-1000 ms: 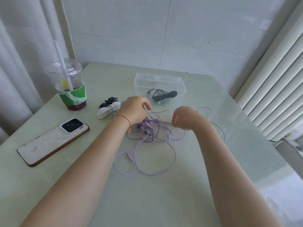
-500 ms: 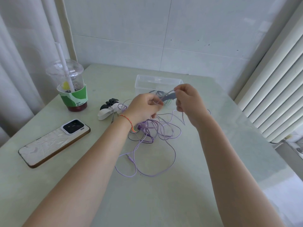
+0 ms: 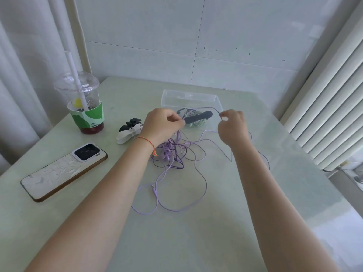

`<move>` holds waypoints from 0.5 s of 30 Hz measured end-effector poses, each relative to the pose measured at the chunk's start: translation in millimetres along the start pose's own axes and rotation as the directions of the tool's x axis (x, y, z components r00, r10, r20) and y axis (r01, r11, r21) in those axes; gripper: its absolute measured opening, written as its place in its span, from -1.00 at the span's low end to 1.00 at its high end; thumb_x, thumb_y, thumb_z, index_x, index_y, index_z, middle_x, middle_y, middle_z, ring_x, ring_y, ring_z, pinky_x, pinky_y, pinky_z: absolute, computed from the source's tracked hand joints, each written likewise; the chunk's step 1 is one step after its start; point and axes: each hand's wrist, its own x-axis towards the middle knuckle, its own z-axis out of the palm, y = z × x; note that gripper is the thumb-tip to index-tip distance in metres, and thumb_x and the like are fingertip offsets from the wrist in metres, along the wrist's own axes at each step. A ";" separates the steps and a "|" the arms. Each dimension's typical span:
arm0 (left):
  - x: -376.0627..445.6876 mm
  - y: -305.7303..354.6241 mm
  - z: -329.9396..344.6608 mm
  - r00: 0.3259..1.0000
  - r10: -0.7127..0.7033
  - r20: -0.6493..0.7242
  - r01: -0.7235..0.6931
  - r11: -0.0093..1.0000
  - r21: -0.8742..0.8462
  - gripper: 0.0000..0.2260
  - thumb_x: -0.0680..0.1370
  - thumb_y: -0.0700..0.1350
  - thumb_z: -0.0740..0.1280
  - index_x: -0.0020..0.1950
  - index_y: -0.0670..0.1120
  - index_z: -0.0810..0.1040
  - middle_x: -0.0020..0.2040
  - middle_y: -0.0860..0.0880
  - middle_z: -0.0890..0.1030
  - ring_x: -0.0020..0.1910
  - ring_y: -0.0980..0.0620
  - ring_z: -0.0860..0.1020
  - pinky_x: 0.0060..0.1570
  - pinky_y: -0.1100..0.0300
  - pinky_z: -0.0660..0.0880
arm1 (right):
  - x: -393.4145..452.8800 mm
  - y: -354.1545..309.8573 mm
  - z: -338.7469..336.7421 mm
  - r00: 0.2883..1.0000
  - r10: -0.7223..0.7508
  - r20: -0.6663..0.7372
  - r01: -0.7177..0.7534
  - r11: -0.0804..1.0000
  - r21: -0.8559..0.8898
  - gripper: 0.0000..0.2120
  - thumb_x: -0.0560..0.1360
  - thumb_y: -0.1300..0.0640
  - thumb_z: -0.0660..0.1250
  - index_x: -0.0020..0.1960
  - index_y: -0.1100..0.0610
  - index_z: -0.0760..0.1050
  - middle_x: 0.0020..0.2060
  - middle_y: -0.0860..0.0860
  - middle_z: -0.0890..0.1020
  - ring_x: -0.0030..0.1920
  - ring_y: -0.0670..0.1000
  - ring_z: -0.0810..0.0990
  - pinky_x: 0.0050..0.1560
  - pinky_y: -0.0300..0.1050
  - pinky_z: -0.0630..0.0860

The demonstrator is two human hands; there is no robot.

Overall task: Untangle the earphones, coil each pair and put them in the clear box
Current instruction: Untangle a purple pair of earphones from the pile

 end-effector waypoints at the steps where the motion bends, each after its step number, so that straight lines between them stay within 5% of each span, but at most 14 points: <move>1: -0.4 2.2 1.3 0.999 0.025 0.021 -0.024 0.999 -0.031 -0.86 0.45 -0.06 0.48 -0.29 0.09 0.61 -0.35 0.12 0.63 -0.36 0.18 0.54 -0.21 0.26 0.45 | -3.9 -5.1 -0.3 0.994 -0.103 -0.045 0.104 0.994 0.012 -0.52 0.47 0.36 0.10 0.38 0.18 0.39 0.36 0.11 0.35 0.33 0.13 0.37 0.33 -0.05 0.33; 3: -0.9 6.7 3.1 0.996 0.080 0.025 -0.078 0.995 -0.058 -0.87 0.45 -0.04 0.48 -0.27 0.12 0.61 -0.42 0.08 0.60 -0.41 0.12 0.51 -0.24 0.22 0.45 | -11.4 -17.9 -2.0 0.940 -0.324 -0.108 0.332 0.941 0.061 -0.43 0.43 0.41 0.12 0.41 0.16 0.36 0.38 0.06 0.37 0.35 0.07 0.35 0.30 -0.23 0.28; 6: -2.3 11.8 4.3 0.992 0.122 0.039 -0.117 0.988 -0.105 -0.92 0.51 -0.02 0.44 -0.18 0.08 0.61 -0.56 0.07 0.48 -0.56 0.11 0.42 -0.38 0.22 0.40 | -20.2 -31.6 -2.5 0.862 -0.508 0.012 0.500 0.853 0.149 -0.50 0.40 0.42 0.18 0.26 0.10 0.53 0.23 -0.01 0.55 0.23 -0.04 0.47 0.11 -0.44 0.30; 10: -4.0 13.2 6.2 0.988 0.126 0.085 -0.109 0.978 -0.176 -0.88 0.55 0.00 0.39 -0.17 0.04 0.57 -0.57 0.03 0.49 -0.61 0.06 0.40 -0.43 0.22 0.36 | -24.3 -32.9 2.4 0.857 -0.469 0.213 0.470 0.881 0.048 -0.81 0.52 0.27 0.23 0.02 0.14 0.59 -0.19 -0.02 0.66 -0.19 -0.09 0.55 -0.24 -0.45 0.34; 12: -2.7 11.0 6.4 0.989 0.119 0.087 -0.104 0.981 -0.164 -0.88 0.54 0.02 0.40 -0.18 0.04 0.57 -0.52 0.05 0.50 -0.57 0.10 0.40 -0.42 0.22 0.34 | -21.9 -30.9 2.6 0.873 -0.432 0.227 0.433 0.900 0.048 -0.82 0.56 0.19 0.23 -0.10 0.24 0.56 -0.38 0.00 0.56 -0.36 -0.05 0.45 -0.31 -0.27 0.35; 15: -0.4 3.8 7.9 0.981 0.080 0.176 -0.076 0.997 -0.034 -0.91 0.50 -0.02 0.44 -0.16 0.01 0.60 -0.42 0.04 0.51 -0.48 0.12 0.41 -0.40 0.24 0.32 | -21.2 -30.9 -1.3 0.922 -0.341 0.186 0.286 0.920 0.267 -0.77 0.57 0.16 0.21 -0.18 0.17 0.57 -0.54 -0.08 0.43 -0.48 -0.04 0.36 -0.36 -0.15 0.32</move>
